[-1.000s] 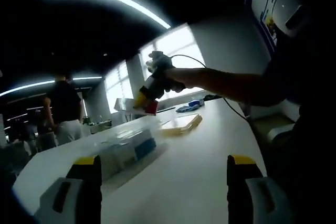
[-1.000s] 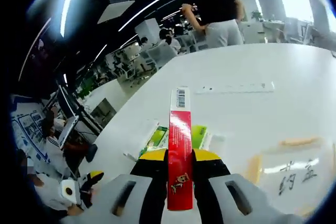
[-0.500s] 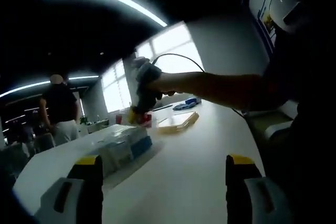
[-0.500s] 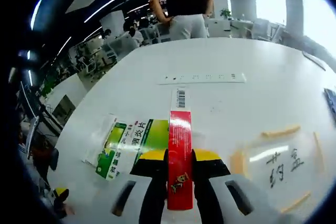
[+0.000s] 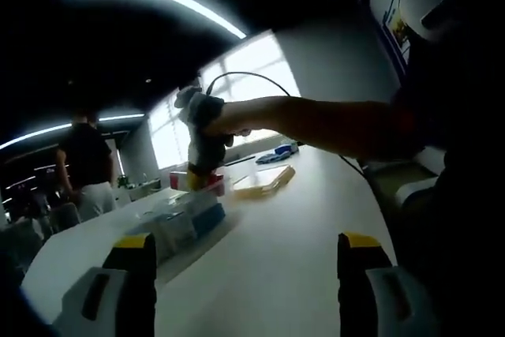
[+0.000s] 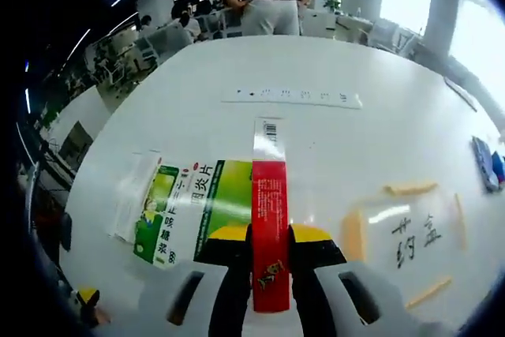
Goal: Arrange the small medicine boxes into an aligned row inside the storage area until every box is upright, visible, and separated from the surrounding clutter.
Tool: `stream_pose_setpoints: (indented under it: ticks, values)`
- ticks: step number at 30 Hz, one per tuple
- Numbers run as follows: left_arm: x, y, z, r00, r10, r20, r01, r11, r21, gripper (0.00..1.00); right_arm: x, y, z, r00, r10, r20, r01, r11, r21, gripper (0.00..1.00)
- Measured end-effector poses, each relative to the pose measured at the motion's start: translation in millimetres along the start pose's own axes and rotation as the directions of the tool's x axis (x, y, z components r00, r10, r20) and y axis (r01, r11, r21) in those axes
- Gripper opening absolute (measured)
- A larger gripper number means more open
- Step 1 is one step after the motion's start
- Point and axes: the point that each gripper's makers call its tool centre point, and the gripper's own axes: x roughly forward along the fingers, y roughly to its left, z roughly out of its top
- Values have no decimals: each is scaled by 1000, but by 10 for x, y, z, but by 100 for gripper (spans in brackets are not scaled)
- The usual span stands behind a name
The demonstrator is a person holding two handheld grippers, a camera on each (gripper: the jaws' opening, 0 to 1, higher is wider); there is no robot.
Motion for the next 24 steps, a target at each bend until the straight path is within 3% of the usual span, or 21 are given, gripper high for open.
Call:
stream_pose_setpoints:
  ticks: [1, 4, 6, 10, 13, 17, 21, 24]
  values:
    - [0, -5, -7, 1000, -2, -4, 2, 1000, 2, 95, 9, 9, -36, 999, -5, -44, 5, 1000, 18, 15]
    - [1, -8, -7, 1000, -3, -5, 3, 1000, 3, 95, 18, 6, -46, 998, -10, -63, 11, 1000, 22, 15]
    - [-1, -4, -9, 1000, -1, -6, 1, 1000, 2, 95, 20, 18, -57, 992, -11, -125, 18, 998, 55, 15]
    - [-5, 0, -8, 1000, 0, -5, 0, 1000, 1, 95, -16, 28, -146, 967, 28, -253, -2, 995, 103, 15]
    - [-4, -3, -12, 1000, -3, -6, 3, 1000, 0, 95, -32, 27, -190, 954, 24, -297, 5, 995, 97, 15]
    - [-2, -9, -19, 1000, -8, -9, 8, 1000, 0, 95, -6, 14, -133, 950, 23, -310, 2, 997, 80, 16]
    - [-7, 3, -11, 1000, -3, -4, 3, 1000, -3, 95, 31, 24, -52, 966, 47, -254, -43, 999, 24, 20]
    - [-4, -1, -18, 1000, -6, -7, 6, 1000, -3, 95, 62, 61, -35, 965, 72, -251, -65, 997, 37, 25]
